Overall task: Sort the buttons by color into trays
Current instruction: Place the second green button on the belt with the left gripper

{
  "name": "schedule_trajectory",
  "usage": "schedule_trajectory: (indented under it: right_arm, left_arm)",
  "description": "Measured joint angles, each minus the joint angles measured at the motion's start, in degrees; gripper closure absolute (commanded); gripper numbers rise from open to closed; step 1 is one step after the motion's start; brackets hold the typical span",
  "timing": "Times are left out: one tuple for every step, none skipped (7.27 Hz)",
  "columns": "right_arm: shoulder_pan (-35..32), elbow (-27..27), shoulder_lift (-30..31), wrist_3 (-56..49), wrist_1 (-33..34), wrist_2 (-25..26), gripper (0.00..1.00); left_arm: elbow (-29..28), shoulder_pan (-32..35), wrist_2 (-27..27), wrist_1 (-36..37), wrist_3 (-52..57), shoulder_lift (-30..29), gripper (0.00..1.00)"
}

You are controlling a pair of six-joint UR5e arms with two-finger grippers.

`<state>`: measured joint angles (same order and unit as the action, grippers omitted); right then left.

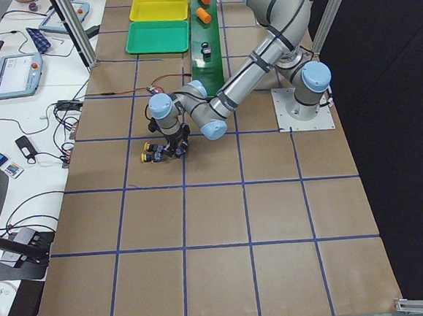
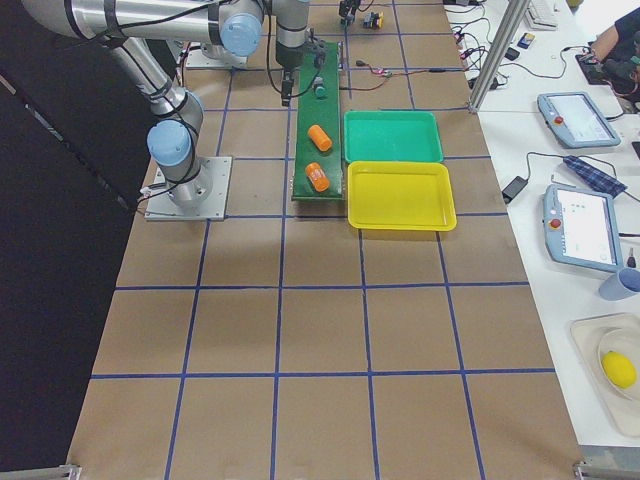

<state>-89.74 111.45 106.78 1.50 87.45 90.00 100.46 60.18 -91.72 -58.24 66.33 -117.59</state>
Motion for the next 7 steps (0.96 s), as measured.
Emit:
schedule_trajectory:
  right_arm:
    - [0.00, 0.00, 0.00, -0.01, 0.00, 0.00, 0.00]
    - [0.00, 0.01, 0.00, -0.01, 0.00, 0.00, 0.00]
    - [0.00, 0.04, 0.01, -0.01, 0.02, 0.00, 0.00]
    - [0.00, 0.06, 0.01, -0.03, 0.04, 0.00, 0.00]
    - [0.00, 0.07, -0.01, -0.04, 0.03, 0.00, 0.00]
    - [0.00, 0.08, -0.05, -0.05, 0.05, 0.00, 0.00]
    - [0.00, 0.08, -0.07, -0.09, 0.12, 0.00, 0.00]
  left_arm:
    - [0.06, 0.78, 0.03, -4.09, -3.50, 2.64, 0.97]
    - [0.18, 2.94, 0.14, -9.92, -10.73, 6.71, 0.91]
    - [0.57, 7.15, 0.13, -14.89, -20.90, 11.18, 0.90]
    - [1.26, 12.45, 0.13, -17.49, -31.06, 14.32, 0.97]
    - [2.06, 18.37, 0.24, -18.40, -41.04, 16.23, 0.99]
    - [3.23, 24.04, 0.49, -18.70, -51.09, 17.53, 0.99]
    - [5.16, 28.59, 0.75, -18.62, -59.88, 18.22, 0.97]
